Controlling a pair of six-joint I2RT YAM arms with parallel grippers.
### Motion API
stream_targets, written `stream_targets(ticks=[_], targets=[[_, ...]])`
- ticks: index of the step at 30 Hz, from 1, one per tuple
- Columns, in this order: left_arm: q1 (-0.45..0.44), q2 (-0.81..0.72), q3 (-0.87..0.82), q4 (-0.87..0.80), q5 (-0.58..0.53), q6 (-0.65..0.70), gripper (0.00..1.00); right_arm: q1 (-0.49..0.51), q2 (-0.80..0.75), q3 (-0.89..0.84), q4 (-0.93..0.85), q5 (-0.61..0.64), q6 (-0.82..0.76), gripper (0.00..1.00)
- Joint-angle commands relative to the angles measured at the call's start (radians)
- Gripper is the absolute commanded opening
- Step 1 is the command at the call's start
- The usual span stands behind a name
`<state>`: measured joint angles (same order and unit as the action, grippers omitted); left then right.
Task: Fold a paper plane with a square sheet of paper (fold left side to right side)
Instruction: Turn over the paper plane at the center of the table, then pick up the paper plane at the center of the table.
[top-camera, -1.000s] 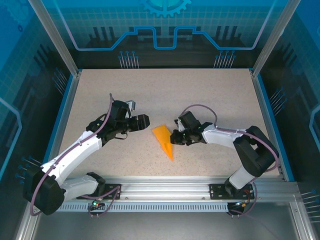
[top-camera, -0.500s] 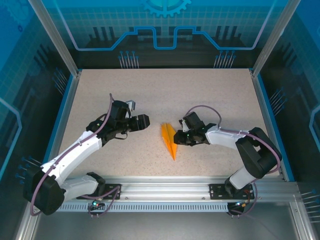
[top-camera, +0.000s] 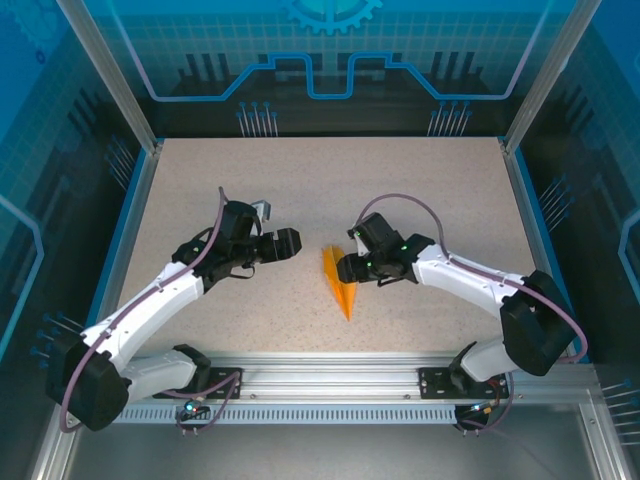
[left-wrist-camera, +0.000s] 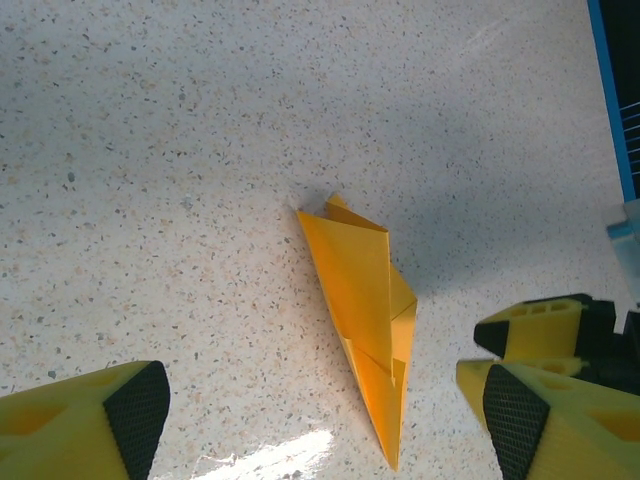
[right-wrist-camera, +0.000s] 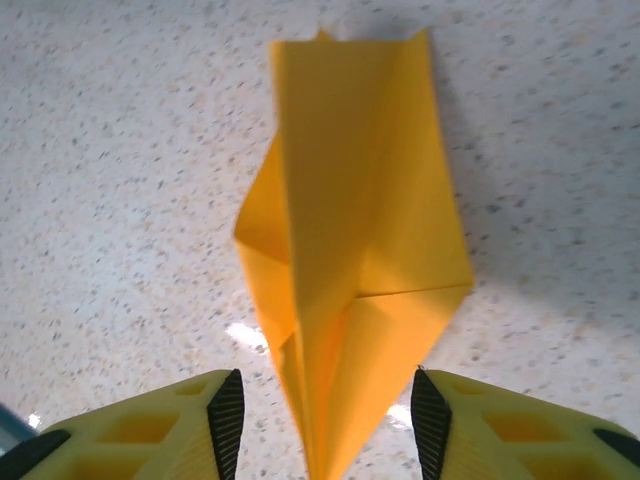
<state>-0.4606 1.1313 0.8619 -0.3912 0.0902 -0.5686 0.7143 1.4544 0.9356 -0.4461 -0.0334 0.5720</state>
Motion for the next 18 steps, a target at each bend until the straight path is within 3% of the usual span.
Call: stream_targets(ticks=[1, 9, 18], targets=[[0.01, -0.031, -0.012, 0.002, -0.01, 0.022, 0.86, 0.039, 0.055, 0.022, -0.08, -0.006, -0.009, 0.53], [0.01, -0.048, -0.021, -0.011, -0.021, 0.025, 0.87, 0.072, 0.173, 0.068, -0.09, -0.017, -0.006, 0.54], [0.011, -0.049, -0.021, -0.024, -0.027, 0.03, 0.88, 0.08, 0.252, 0.102, -0.08, -0.027, -0.009, 0.31]])
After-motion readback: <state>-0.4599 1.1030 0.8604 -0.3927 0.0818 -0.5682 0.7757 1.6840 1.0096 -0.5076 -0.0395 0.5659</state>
